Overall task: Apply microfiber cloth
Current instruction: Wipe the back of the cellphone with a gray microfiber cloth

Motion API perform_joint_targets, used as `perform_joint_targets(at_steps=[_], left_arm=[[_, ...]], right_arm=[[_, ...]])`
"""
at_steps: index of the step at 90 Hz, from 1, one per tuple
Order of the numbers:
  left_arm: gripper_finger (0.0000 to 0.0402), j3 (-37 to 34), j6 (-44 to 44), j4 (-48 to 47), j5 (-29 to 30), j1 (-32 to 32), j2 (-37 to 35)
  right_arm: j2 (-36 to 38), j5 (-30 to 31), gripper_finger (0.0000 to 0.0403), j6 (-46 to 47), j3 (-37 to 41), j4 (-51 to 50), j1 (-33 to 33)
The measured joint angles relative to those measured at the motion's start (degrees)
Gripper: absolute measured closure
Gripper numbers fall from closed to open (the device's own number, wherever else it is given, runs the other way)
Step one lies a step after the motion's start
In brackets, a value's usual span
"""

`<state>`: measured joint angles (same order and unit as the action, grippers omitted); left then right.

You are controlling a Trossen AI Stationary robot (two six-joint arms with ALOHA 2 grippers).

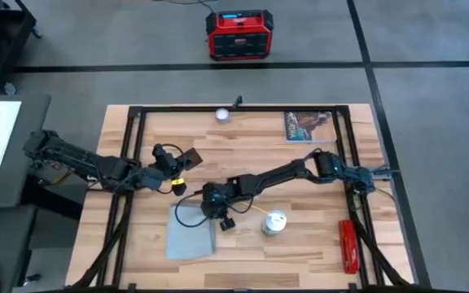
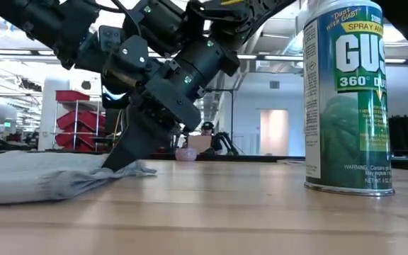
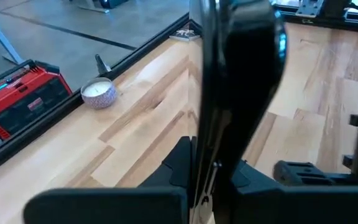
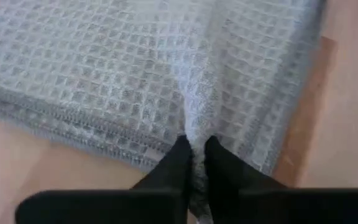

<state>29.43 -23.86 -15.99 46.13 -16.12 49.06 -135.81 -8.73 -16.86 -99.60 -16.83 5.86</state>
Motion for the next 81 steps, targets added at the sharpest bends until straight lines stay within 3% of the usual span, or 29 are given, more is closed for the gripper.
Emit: perform_joint_targets(at_steps=[25,58,81], left_arm=[[0.0399,0.02,-0.67,-0.02,0.17,0.09,0.00],[0.0399,0.02,-1.15,0.98,1.01,1.07,-0.10],[0.0399,0.03,0.75,5.59,-3.95,3.44,-1.63]], right_arm=[[1.99,5.28,0.0399,1.16,0.22,-1.65,-0.23],[11.12,15.74,0.0402,1.37,0.25,-7.06,-0.02],[18.09,26.82,0.0402,2.09,0.21,-13.35,-0.02]])
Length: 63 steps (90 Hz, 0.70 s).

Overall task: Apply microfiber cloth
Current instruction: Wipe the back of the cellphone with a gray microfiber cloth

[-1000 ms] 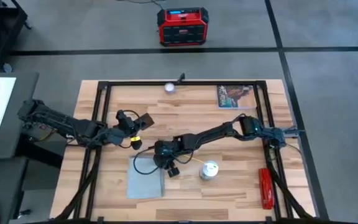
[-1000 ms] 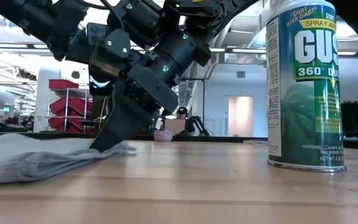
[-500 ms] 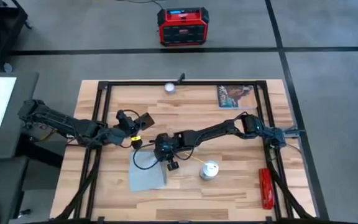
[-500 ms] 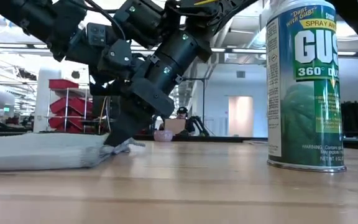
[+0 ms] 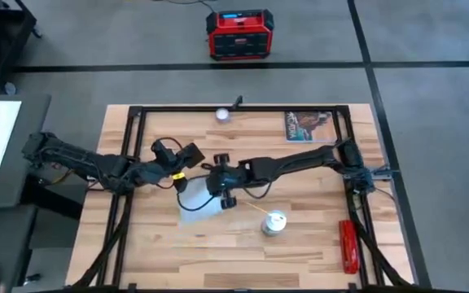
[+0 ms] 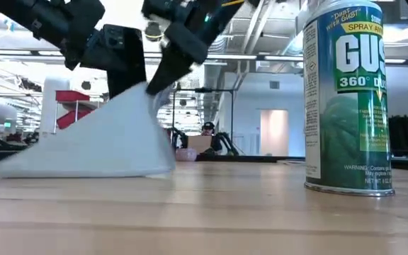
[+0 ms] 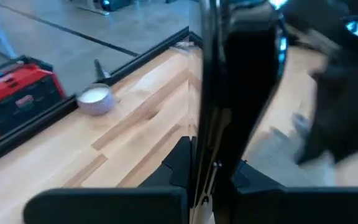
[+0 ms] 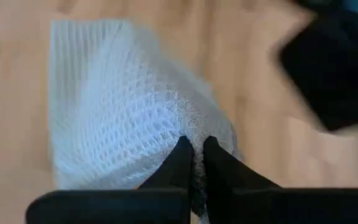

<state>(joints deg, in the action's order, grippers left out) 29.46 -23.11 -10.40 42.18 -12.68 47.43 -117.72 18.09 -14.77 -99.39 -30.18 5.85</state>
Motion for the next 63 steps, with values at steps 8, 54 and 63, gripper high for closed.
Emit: perform_joint_targets(at_steps=[8,54,63], left_arm=[[0.0399,0.01,0.93,1.20,-1.58,0.21,-0.69],[0.0399,0.01,0.95,8.34,-4.88,0.21,2.18],[0.0399,0.01,0.81,8.70,-4.80,0.21,2.79]], right_arm=[[1.59,2.73,0.0402,0.61,0.04,-0.80,0.00],[5.56,10.37,0.0403,-3.05,-0.04,11.48,-0.23],[5.56,10.38,0.0403,-3.75,-0.04,13.78,-0.65]])
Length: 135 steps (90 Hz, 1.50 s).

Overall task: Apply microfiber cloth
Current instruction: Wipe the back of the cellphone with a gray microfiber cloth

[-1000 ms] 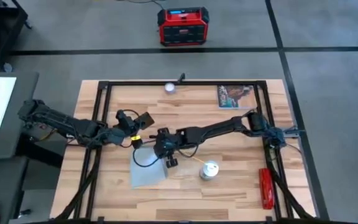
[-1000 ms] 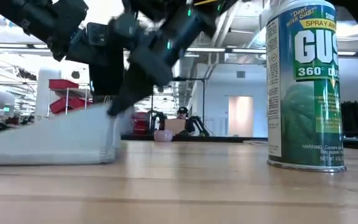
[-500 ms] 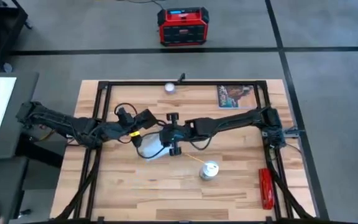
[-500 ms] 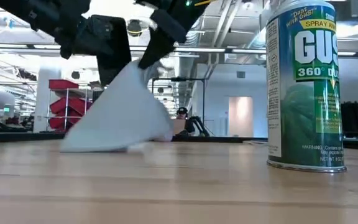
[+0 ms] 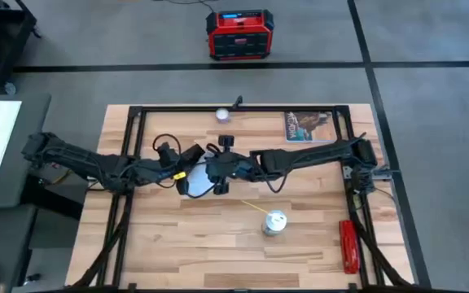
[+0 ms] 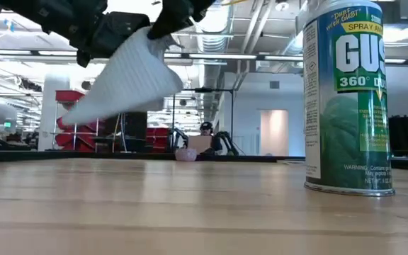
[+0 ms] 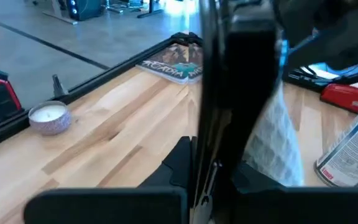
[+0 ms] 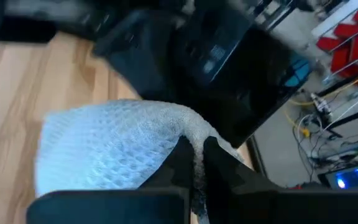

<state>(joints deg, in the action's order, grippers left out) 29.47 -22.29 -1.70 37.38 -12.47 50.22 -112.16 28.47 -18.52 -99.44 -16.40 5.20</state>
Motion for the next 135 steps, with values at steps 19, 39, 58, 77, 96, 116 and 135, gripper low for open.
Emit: perform_joint_targets(at_steps=[19,39,58,77,96,116,135], left_arm=[[0.0399,0.00,-0.23,2.07,0.14,0.02,0.52],[0.0399,0.00,0.17,2.65,-0.37,0.02,0.50],[0.0399,-0.11,1.22,2.28,-1.13,0.00,0.50],[0.0399,-0.11,1.80,2.29,-0.94,0.00,0.41],[0.0399,-0.09,1.40,2.74,-0.15,0.00,0.50],[0.0399,-0.02,0.46,2.87,-0.23,0.00,0.50],[0.0399,-0.02,0.64,2.33,-0.49,0.00,0.56]], right_arm=[[0.00,-0.39,0.0403,-1.54,-1.34,2.94,-1.16],[0.00,-0.59,0.0403,-4.12,-4.51,5.40,-1.54],[-0.25,-2.75,0.0403,-0.64,-3.76,2.84,-1.64],[-0.59,-3.19,0.0403,3.88,0.77,2.38,-1.51],[-0.59,-3.17,0.0403,0.72,0.83,5.57,-1.75],[-0.35,-3.56,0.0403,-2.73,-3.75,5.94,-2.76],[-0.33,-4.69,0.0403,-2.42,-4.52,4.26,-3.39]])
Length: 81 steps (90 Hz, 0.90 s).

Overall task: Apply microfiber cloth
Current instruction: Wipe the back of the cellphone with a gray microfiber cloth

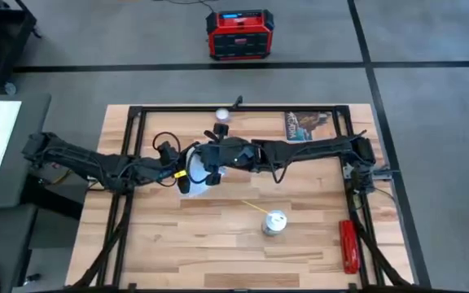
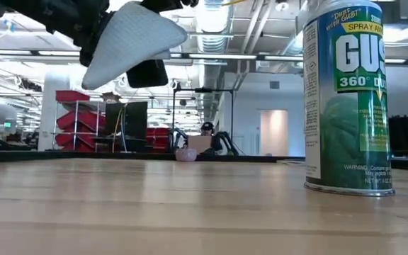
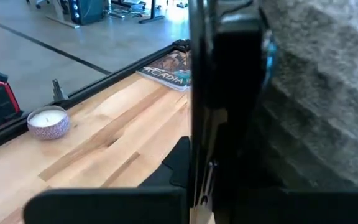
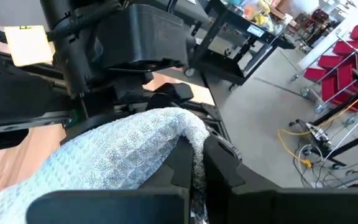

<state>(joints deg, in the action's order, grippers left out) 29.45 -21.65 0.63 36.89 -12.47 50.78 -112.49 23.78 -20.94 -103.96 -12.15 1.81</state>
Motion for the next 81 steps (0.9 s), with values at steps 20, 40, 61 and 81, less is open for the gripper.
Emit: perform_joint_targets(at_steps=[20,40,61,81], left_arm=[[0.0399,-0.07,1.23,-0.23,0.31,0.00,0.03],[0.0399,-0.09,2.99,0.19,0.84,0.00,-0.81],[0.0399,-0.07,5.26,2.54,1.13,0.00,-2.37],[0.0399,0.02,3.69,1.68,1.09,-0.03,-2.30]], right_arm=[[-0.02,-0.27,0.0403,4.27,3.58,-1.66,-0.25],[-0.13,-1.34,0.0403,8.76,9.66,0.56,-0.14],[-0.31,-1.55,0.0403,11.02,13.02,2.56,-0.03],[-0.30,-1.57,0.0403,9.45,13.17,4.28,-0.03]])
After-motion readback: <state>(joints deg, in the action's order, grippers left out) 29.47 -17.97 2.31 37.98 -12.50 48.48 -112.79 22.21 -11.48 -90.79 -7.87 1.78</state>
